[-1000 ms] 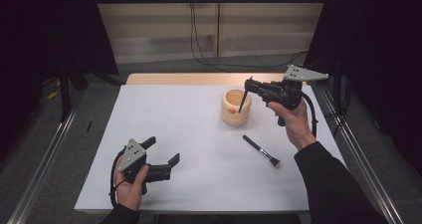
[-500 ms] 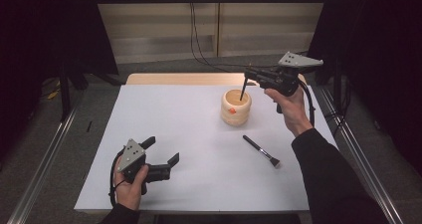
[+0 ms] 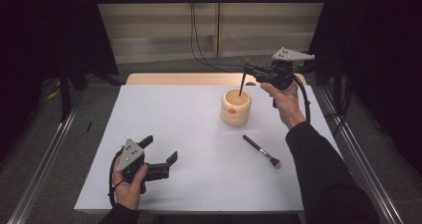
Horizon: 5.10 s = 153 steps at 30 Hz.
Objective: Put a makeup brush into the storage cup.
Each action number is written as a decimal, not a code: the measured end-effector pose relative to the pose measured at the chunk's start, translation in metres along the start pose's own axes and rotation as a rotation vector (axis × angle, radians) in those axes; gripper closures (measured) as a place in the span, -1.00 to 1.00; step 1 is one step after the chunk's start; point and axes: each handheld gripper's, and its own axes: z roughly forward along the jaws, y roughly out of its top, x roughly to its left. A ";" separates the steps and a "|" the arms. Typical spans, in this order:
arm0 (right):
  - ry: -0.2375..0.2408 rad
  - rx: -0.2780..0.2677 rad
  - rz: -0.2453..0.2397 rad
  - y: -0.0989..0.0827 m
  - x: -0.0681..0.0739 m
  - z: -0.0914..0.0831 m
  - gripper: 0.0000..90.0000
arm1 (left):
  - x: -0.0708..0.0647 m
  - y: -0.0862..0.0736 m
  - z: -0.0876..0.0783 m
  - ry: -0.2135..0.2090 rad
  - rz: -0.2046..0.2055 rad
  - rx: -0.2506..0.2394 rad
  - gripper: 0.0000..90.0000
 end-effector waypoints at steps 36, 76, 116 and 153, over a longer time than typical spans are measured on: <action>-0.043 0.089 0.029 -0.047 -0.005 0.026 0.88 | 0.000 0.001 -0.002 -0.015 0.027 -0.006 -0.96; -0.140 0.049 0.010 -0.043 0.002 0.025 -0.94 | 0.001 0.001 -0.003 -0.014 0.027 -0.006 -0.96; -0.174 -0.004 0.068 -0.075 0.002 -0.060 -0.93 | 0.003 0.001 -0.003 -0.012 0.021 -0.016 -0.96; -0.196 -0.029 0.073 -0.108 0.037 -0.137 -0.93 | 0.004 0.002 -0.006 -0.002 0.021 -0.019 -0.97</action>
